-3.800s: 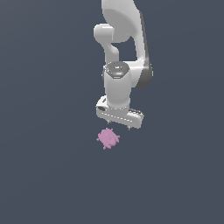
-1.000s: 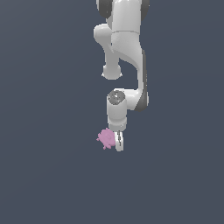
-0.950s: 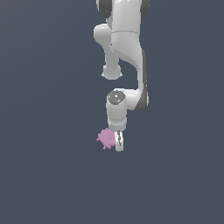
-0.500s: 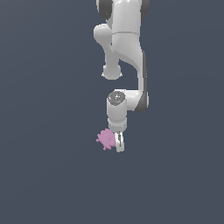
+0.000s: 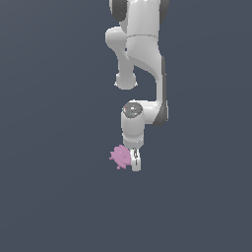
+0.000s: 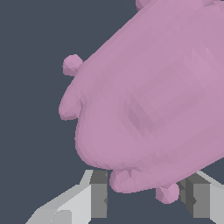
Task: Pick up the object and move it to a goal position.
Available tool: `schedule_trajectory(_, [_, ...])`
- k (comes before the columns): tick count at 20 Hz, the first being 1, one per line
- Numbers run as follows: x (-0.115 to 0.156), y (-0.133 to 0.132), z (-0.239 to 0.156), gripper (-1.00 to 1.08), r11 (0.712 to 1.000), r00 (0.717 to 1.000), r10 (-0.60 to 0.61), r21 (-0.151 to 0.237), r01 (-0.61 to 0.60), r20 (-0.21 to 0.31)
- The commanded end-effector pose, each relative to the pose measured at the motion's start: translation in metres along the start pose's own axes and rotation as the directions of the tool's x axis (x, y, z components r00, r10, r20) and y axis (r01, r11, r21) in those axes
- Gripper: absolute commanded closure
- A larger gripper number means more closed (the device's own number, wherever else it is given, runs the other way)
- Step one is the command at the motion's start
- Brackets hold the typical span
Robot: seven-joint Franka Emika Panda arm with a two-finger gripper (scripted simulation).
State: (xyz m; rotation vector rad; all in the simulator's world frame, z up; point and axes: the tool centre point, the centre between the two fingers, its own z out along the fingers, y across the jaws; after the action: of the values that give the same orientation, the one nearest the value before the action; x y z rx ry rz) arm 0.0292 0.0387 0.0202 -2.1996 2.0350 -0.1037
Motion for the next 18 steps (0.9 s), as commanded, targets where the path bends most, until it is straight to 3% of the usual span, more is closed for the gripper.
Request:
schedule_trajectory(1, [-0.007, -0.005, -0.005, 1.08, 1.0, 1.0, -0.001, 0.0, 0.001, 0.0])
schedule_trajectory(18, [-0.104, -0.087, -0.074, 1.08, 1.0, 1.0, -0.001, -0.005, 0.001, -0.004])
